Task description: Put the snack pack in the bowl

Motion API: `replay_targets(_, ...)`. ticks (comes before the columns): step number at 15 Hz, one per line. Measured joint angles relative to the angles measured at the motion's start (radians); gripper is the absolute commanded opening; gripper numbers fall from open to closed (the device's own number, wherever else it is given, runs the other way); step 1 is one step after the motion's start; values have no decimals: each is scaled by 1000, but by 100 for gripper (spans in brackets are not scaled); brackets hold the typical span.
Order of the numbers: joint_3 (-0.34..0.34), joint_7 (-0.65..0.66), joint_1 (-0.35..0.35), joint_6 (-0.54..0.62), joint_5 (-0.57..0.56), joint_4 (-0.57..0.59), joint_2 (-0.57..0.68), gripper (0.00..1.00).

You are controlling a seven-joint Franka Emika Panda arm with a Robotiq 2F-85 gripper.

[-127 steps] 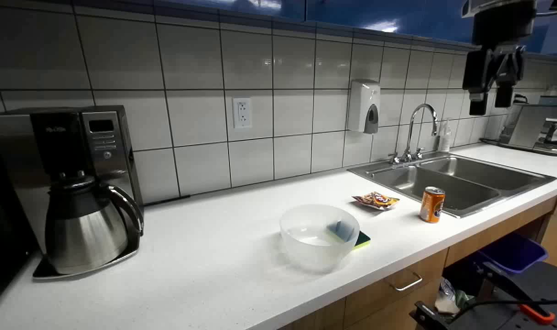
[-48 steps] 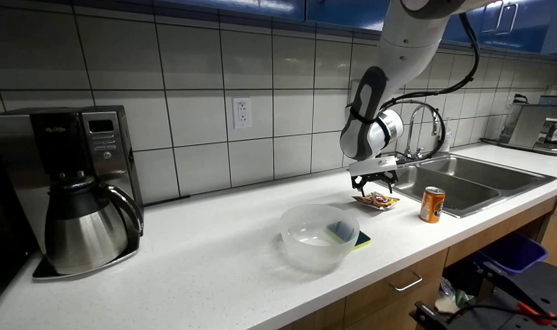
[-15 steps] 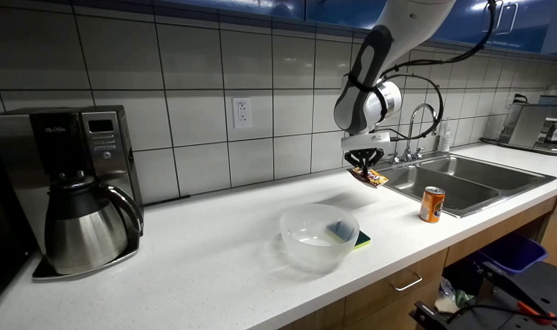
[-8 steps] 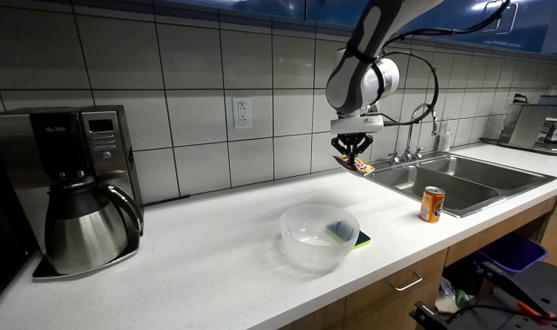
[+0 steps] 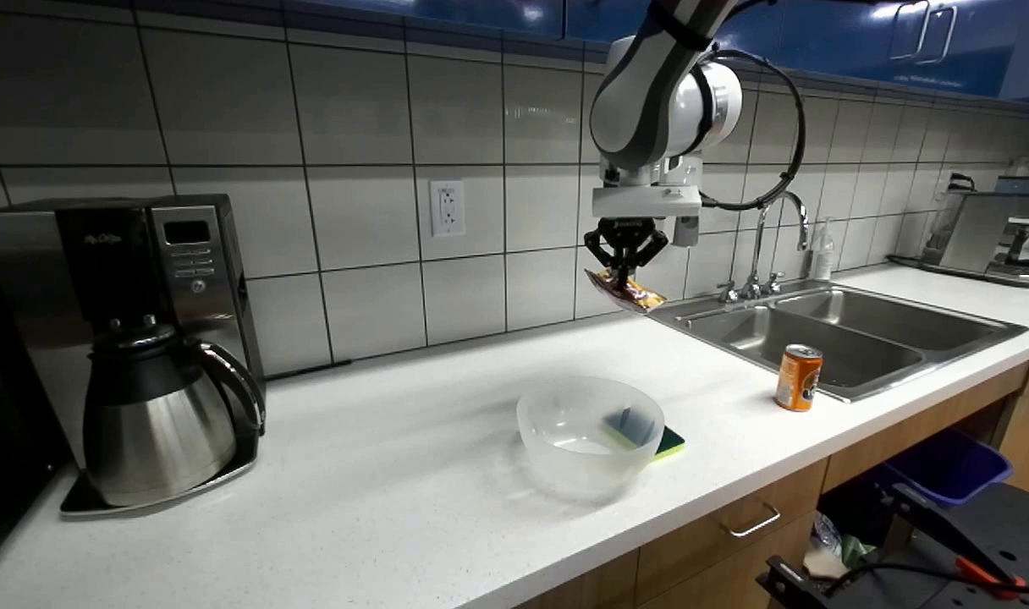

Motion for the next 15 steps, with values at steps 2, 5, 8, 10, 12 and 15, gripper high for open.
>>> replay_targets(2, 35, -25, -6, 0, 18, -36, -37, 0)
replay_targets(5, 89, -94, -22, 0, 84, -85, -78, 0)
replay_targets(8, 135, -180, -40, 0, 170, -121, -96, 0)
replay_targets(10, 157, -228, -48, -1, 215, -138, -97, 0)
replay_targets(12, 173, -268, -55, -1, 249, -155, -94, 0)
replay_targets(15, 189, -321, -64, -2, 292, -174, -81, 0)
